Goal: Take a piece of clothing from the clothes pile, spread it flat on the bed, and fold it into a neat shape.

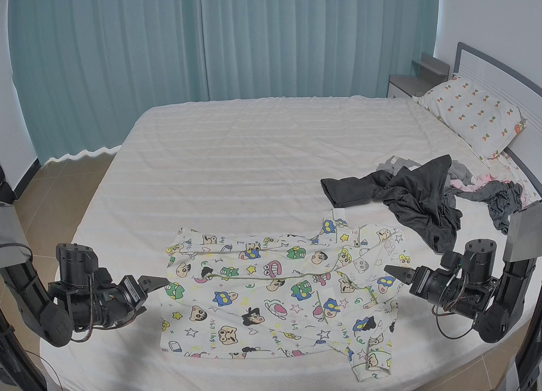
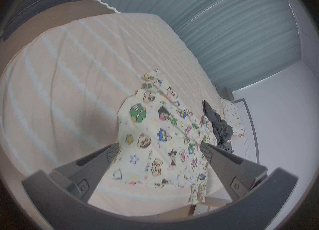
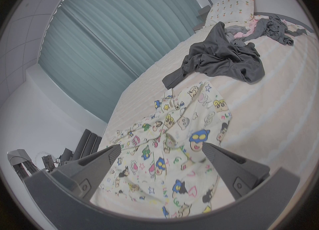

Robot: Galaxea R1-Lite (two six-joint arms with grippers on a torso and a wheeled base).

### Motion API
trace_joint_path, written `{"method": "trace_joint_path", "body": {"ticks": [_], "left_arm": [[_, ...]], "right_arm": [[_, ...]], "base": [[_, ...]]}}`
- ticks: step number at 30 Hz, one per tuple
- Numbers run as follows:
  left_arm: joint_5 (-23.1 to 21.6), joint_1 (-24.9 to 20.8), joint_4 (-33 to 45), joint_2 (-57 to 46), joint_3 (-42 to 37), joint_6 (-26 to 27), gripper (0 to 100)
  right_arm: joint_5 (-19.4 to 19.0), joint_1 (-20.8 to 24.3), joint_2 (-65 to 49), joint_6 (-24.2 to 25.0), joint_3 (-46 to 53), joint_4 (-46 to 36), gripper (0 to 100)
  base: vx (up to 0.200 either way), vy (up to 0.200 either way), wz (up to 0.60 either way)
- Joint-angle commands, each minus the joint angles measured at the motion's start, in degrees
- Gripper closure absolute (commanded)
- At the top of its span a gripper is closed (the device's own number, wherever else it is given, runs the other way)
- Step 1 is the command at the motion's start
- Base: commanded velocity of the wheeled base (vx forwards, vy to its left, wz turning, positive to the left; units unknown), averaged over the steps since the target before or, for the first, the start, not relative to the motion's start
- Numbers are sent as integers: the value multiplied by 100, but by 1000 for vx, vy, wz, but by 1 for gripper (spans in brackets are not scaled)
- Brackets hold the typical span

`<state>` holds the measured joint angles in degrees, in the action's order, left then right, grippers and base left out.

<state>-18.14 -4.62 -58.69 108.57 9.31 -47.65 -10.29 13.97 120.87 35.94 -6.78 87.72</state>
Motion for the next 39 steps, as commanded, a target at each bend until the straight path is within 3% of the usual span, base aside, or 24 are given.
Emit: {"method": "trace_joint_path", "body": {"ticks": [1,10,15,36,37,39], "left_arm": [[-32,-4,-11,-2,-140,2,0],[-49,-21,-29,226,-202,37,0],[-49,-21,-38,305,-237,46,0],[-14,-65,-416,534,-334,54,0],[-14,-65,-468,551,-342,54,0],[-5,-83,-565,604,-351,54,0]], "right_arm": [[-35,80,60,-87,133,-1,0],[-79,422,710,-641,493,8,0],[-114,668,1114,-834,643,8,0],[115,290,2011,-808,-588,184,0],[115,299,2037,-816,-623,175,100],[115,299,2046,-825,-641,175,100]], "base": [[-200,0,0],[-200,0,0],[0,0,0],[0,0,0],[0,0,0],[0,0,0]]}}
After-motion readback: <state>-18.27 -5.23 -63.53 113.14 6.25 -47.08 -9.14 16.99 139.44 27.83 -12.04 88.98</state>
